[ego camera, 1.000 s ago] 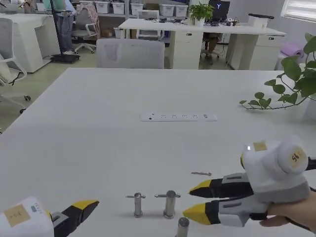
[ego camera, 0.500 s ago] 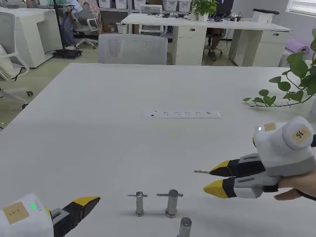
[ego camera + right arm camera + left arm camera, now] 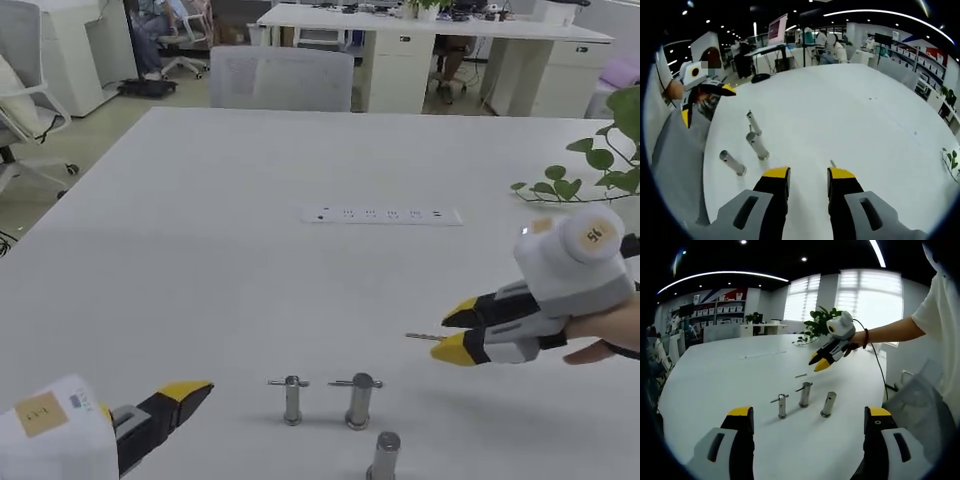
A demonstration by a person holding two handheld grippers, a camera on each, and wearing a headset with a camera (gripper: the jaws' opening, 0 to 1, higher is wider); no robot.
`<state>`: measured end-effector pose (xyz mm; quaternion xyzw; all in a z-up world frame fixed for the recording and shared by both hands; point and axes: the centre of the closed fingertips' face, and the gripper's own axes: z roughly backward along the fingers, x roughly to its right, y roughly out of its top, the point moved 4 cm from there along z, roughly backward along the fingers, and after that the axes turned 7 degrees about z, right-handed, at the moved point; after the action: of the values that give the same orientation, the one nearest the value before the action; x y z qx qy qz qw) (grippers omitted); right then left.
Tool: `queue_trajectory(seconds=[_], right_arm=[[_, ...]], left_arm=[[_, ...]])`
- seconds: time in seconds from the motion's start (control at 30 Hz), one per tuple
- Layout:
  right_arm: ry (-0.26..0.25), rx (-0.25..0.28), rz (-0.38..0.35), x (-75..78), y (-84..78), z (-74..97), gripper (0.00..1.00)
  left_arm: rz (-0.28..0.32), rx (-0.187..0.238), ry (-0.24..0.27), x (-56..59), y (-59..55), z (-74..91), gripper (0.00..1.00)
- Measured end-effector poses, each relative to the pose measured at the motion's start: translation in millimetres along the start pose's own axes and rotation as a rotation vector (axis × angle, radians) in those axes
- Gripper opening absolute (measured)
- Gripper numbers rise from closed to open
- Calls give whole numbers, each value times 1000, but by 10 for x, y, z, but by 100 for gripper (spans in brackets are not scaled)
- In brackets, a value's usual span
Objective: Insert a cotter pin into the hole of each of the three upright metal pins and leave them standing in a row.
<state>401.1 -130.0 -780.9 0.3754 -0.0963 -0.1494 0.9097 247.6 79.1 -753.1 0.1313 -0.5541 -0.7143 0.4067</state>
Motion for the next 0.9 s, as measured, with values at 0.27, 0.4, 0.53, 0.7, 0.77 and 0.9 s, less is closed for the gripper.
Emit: queue_trajectory(seconds=[0.27,0.4,0.53,0.7,0.77,0.9], right_arm=[[8,-70,22,127,-70,-105,31],[19,-95,32,175,-92,-147,30],[35,-138,58,225,-130,-187,27],[54,-185,80,269,-184,-231,24],[57,-195,86,284,-198,-246,23],[62,-229,104,328,-235,-273,21]], left_arm=[[3,-4,1,-46,-17,-11,89],[1,-7,2,-59,-27,-17,89],[1,-8,6,-76,-34,-22,89],[-4,-17,-2,-71,-42,-44,89],[-3,-16,-5,-72,-38,-50,88],[-7,-14,-5,-77,-33,-55,87]])
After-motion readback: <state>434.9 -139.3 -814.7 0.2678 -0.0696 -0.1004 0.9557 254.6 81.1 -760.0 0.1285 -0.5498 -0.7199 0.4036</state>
